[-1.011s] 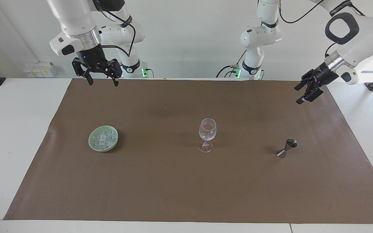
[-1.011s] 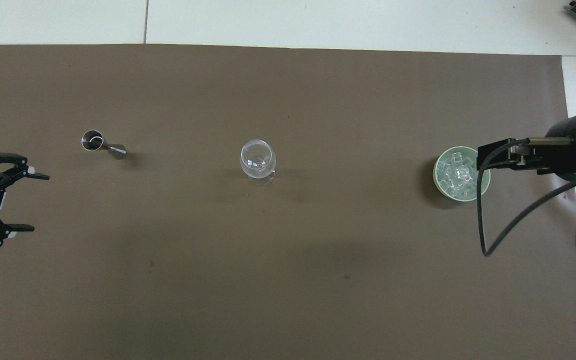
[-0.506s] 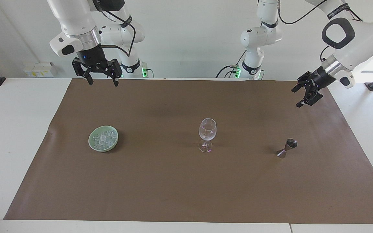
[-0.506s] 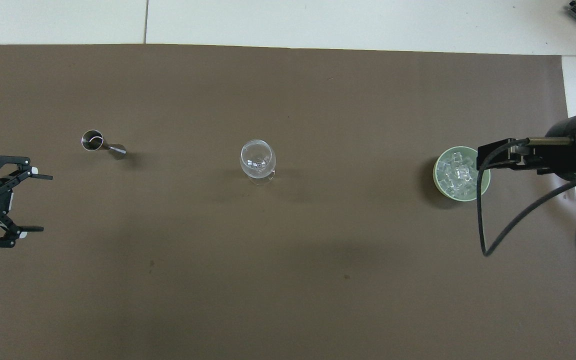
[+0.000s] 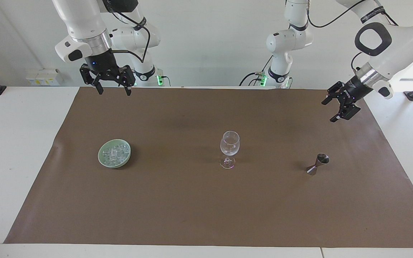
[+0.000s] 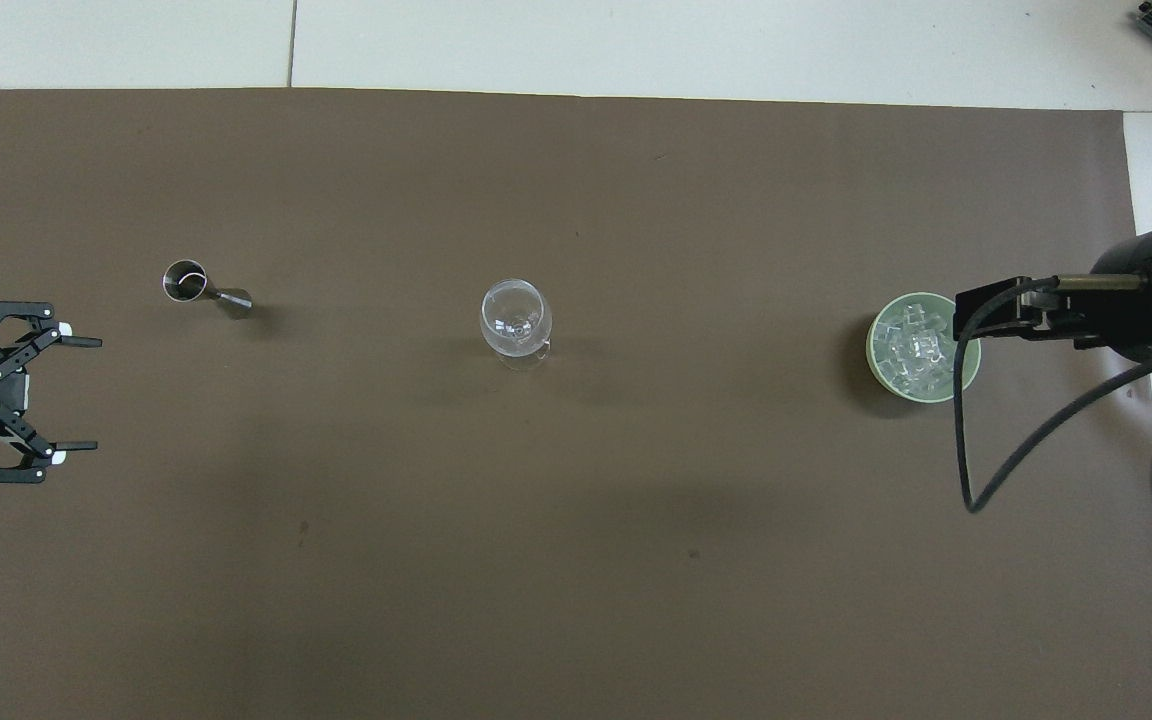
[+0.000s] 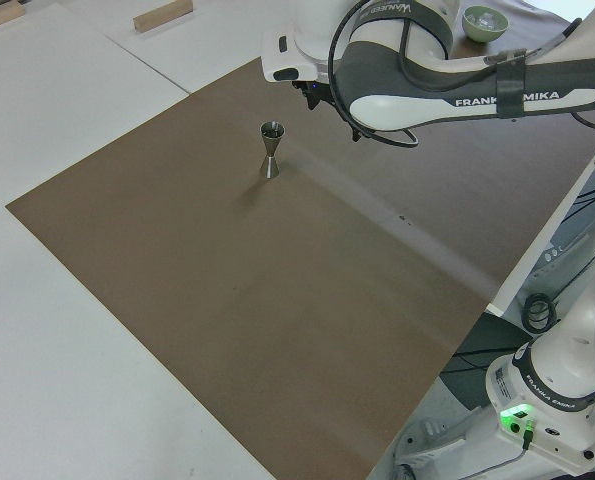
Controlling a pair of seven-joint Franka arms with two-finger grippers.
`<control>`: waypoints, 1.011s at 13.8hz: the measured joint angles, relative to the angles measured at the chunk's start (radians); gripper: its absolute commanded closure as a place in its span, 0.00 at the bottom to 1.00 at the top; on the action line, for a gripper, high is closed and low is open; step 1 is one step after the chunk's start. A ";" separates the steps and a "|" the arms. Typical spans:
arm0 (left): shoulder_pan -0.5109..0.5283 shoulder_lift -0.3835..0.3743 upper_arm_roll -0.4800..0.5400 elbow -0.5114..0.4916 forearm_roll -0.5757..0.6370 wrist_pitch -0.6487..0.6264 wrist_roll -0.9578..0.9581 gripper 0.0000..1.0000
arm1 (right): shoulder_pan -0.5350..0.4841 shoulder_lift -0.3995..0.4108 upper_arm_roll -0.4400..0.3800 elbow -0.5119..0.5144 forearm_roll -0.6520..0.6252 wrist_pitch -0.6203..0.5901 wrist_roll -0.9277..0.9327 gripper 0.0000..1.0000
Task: Pour wine and add ice with both arms
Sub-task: 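Bring the left gripper forward and open its fingers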
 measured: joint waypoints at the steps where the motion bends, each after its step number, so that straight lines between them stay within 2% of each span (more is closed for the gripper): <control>1: 0.000 0.000 0.000 -0.001 -0.006 0.008 -0.011 0.00 | 0.000 0.000 0.000 0.000 0.000 0.000 0.000 0.00; 4: 0.002 0.001 0.003 -0.003 -0.059 0.026 -0.036 0.00 | 0.000 0.000 0.000 0.000 0.000 0.000 0.000 0.00; 14: 0.009 0.023 0.003 -0.008 -0.095 0.052 -0.087 0.00 | 0.000 0.000 0.000 0.000 0.000 0.000 0.000 0.00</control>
